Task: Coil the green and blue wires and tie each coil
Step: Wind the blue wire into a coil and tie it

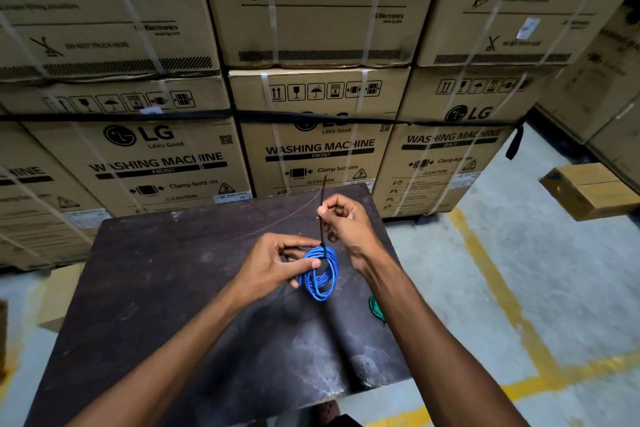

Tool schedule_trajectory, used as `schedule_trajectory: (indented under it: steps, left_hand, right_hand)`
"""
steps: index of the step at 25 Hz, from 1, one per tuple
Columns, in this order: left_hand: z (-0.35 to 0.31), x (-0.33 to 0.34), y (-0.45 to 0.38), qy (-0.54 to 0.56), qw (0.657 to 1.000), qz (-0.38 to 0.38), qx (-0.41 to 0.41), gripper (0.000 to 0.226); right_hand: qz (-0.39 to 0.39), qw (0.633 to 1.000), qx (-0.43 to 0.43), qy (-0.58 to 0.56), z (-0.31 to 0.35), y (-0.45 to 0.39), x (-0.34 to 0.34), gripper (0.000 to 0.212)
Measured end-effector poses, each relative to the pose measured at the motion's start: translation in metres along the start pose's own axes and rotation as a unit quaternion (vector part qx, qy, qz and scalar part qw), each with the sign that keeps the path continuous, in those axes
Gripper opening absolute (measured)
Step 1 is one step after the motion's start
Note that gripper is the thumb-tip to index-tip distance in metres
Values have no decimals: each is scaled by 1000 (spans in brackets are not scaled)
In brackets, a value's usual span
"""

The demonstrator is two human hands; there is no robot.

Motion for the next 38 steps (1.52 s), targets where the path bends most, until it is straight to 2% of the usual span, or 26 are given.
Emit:
schedule_trajectory:
  steps: [3,7,9,14,16,20,22,26,29,33,35,38]
  left_hand:
    - [-7,-3,-2,-7,1000,-10,13,31]
    - [-14,-10,-7,-17,999,-8,28,32]
    - [-11,-10,-7,-27,999,-9,32,32]
    - [1,-12,-4,-98,993,-27,51,34]
    - [5,-10,-2,-94,993,-37,53,31]
    - [14,-11,-6,-37,996,-69,38,30]
    - [18,-16,-12,-43,994,-85,46,29]
    - [18,-16,-29,-106,986,-103,77,27]
    - [23,-2,-45,-171,976,-89,99,30]
    - [44,27,-70,-232,963,-72,114,33]
    - [53,44,-83,-248,961,-47,108,33]
    - [66,70,-98,-254,959,15,125,38]
  right_hand:
    - [-46,998,-12,-31,3,-5,-2,24]
    - [-12,996,4,-84,10,-7,10,22]
    - [6,997,3,-74,12,-9,13,23]
    - [-20,998,17,-56,1,-13,14,27]
    - [-21,998,32,-56,-4,-14,17,27]
    - [45,993,55,-93,-6,-18,18,17]
    - [57,995,72,-43,-19,-16,6,22]
    - [2,979,145,141,-72,-1,-38,41]
    - [56,958,279,45,-100,17,-43,55]
    - [69,937,323,-114,-108,17,-63,71]
    - [57,935,321,-142,-115,15,-77,61]
    - [20,937,294,-188,-124,10,-98,25]
Point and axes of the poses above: each hand's wrist, its own y-axis away from the middle knuckle, its own x-axis out of the palm, z = x × y, the point moved 7 cm from there along -y, towards the middle knuckle, and after that the axes turned 2 degrees about -x, right-handed, at the moved point
